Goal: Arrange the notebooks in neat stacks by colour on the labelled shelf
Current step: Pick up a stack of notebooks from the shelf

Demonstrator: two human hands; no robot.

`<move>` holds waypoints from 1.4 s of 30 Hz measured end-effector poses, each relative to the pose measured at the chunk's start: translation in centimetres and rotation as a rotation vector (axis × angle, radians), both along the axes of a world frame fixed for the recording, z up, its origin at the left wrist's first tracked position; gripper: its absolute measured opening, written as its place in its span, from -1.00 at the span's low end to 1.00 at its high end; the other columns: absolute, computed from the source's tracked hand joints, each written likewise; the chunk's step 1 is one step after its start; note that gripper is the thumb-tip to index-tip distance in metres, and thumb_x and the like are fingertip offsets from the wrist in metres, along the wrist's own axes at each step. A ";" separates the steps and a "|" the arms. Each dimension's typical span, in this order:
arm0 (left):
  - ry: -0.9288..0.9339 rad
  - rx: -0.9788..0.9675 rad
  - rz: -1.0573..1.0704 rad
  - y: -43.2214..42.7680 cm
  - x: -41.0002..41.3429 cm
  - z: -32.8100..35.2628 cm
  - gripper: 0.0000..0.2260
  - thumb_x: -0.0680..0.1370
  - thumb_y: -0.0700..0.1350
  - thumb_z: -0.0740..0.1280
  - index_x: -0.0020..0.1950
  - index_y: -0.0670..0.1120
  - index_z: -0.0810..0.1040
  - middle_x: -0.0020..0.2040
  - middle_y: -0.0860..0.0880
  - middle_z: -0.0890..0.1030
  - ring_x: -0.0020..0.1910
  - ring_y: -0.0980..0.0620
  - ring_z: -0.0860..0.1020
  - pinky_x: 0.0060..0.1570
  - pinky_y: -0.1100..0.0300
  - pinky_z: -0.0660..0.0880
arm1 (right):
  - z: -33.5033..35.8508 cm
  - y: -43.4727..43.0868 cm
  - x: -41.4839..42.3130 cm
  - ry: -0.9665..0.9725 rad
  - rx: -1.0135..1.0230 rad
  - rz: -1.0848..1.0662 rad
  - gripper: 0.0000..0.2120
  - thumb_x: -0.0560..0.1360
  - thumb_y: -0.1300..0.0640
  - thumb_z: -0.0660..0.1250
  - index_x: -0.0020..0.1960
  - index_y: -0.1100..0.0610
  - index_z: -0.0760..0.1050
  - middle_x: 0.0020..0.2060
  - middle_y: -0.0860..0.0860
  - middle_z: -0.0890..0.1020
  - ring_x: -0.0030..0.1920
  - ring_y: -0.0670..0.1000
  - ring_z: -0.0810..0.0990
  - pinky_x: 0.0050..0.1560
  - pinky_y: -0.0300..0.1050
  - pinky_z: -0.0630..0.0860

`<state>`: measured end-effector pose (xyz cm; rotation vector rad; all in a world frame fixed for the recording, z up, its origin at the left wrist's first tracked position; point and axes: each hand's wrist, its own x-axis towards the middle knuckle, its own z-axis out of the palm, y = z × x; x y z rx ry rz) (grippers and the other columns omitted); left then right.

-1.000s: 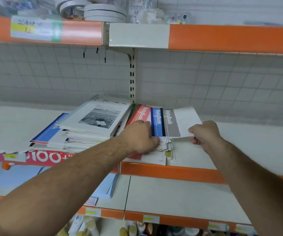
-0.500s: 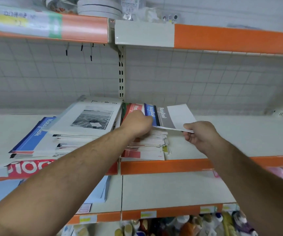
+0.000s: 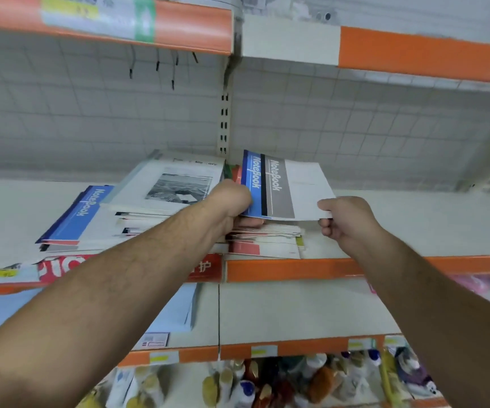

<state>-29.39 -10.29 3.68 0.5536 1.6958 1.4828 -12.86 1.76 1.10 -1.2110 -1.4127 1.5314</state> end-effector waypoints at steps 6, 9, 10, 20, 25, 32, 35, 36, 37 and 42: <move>0.032 0.021 0.154 -4.3 -1.0 1.1 -0.82 0.61 -0.41 0.17 -0.06 -0.16 0.44 0.01 -0.15 0.57 -0.18 -0.10 0.63 -0.44 0.13 0.63 | 1.4 -2.1 -2.8 0.031 0.043 0.108 -0.92 0.55 0.29 0.33 0.04 0.25 0.48 -0.21 0.14 0.53 -0.47 -0.02 0.45 -0.54 -0.22 0.38; 0.048 0.041 0.249 -6.8 -0.6 1.5 -0.83 0.61 -0.42 0.17 -0.01 -0.19 0.47 -0.06 -0.15 0.59 -0.17 -0.14 0.66 -0.24 -0.02 0.67 | 2.3 -3.8 -3.8 0.071 0.040 0.232 -0.94 0.56 0.30 0.31 -0.07 0.18 0.48 -0.27 0.10 0.55 -0.49 -0.04 0.42 -0.55 -0.23 0.35; 0.054 0.042 0.287 -7.7 -0.4 1.6 -0.84 0.61 -0.41 0.17 0.06 -0.20 0.47 -0.06 -0.15 0.59 -0.16 -0.16 0.66 -0.20 -0.05 0.67 | 2.5 -4.4 -4.1 0.080 0.045 0.269 -0.94 0.56 0.30 0.30 -0.07 0.17 0.49 -0.29 0.09 0.56 -0.49 -0.04 0.42 -0.55 -0.23 0.34; 0.019 -0.035 0.676 -18.8 2.4 0.1 -0.88 0.61 -0.40 0.19 -0.01 -0.21 0.45 0.02 -0.21 0.56 -0.21 -0.13 0.61 -0.48 0.14 0.61 | 1.2 -12.2 -7.3 0.037 -0.007 0.632 -0.93 0.61 0.25 0.26 -0.05 0.19 0.47 -0.30 0.10 0.56 -0.51 -0.05 0.43 -0.59 -0.27 0.37; 0.012 -0.071 0.859 -26.0 2.3 -1.4 -0.83 0.60 -0.40 0.20 0.16 -0.27 0.48 0.01 -0.22 0.60 -0.23 -0.14 0.63 -0.47 0.19 0.57 | -0.2 -17.7 -10.3 0.012 -0.045 0.783 -0.92 0.61 0.27 0.23 -0.03 0.20 0.49 -0.28 0.11 0.55 -0.47 -0.03 0.40 -0.56 -0.24 0.37; -0.037 -0.126 1.070 -35.3 0.5 -2.4 -0.88 0.61 -0.37 0.23 -0.08 -0.19 0.39 -0.13 -0.18 0.54 -0.28 -0.13 0.62 -0.46 0.16 0.61 | -0.8 -26.1 -15.2 0.013 -0.032 0.967 -0.83 0.59 0.31 0.22 -0.17 0.17 0.44 -0.30 0.13 0.53 -0.52 -0.02 0.38 -0.60 -0.26 0.32; -0.053 -0.102 1.105 -39.2 -1.3 -2.9 -0.92 0.61 -0.37 0.22 0.02 -0.21 0.42 -0.10 -0.19 0.57 -0.28 -0.11 0.63 -0.48 0.18 0.60 | -0.9 -30.0 -17.8 0.007 -0.023 1.008 -0.82 0.59 0.32 0.22 -0.17 0.17 0.42 -0.37 0.08 0.51 -0.57 -0.05 0.39 -0.59 -0.24 0.33; -0.054 -0.092 1.118 -40.5 -2.0 -3.0 -0.91 0.61 -0.37 0.21 0.03 -0.21 0.42 -0.07 -0.20 0.58 -0.28 -0.11 0.63 -0.47 0.17 0.60 | -0.9 -31.3 -18.8 0.003 -0.025 1.023 -0.84 0.60 0.31 0.22 -0.15 0.17 0.43 -0.38 0.07 0.52 -0.59 -0.07 0.40 -0.59 -0.24 0.33; -0.050 -0.089 1.130 -41.9 -2.9 -3.1 -0.91 0.60 -0.37 0.22 0.04 -0.22 0.43 -0.02 -0.21 0.58 -0.26 -0.11 0.63 -0.46 0.17 0.60 | -1.1 -32.7 -19.8 -0.002 -0.028 1.037 -0.85 0.60 0.31 0.22 -0.13 0.18 0.45 -0.39 0.07 0.53 -0.60 -0.09 0.40 -0.60 -0.26 0.34; -0.052 -0.071 1.172 -49.0 -7.1 -3.7 -0.89 0.59 -0.39 0.20 0.03 -0.22 0.46 0.03 -0.23 0.59 -0.19 -0.15 0.64 -0.47 0.20 0.57 | -1.5 -39.8 -25.4 -0.016 -0.004 1.082 -0.86 0.61 0.29 0.20 -0.07 0.18 0.50 -0.30 0.11 0.54 -0.51 -0.05 0.38 -0.59 -0.27 0.36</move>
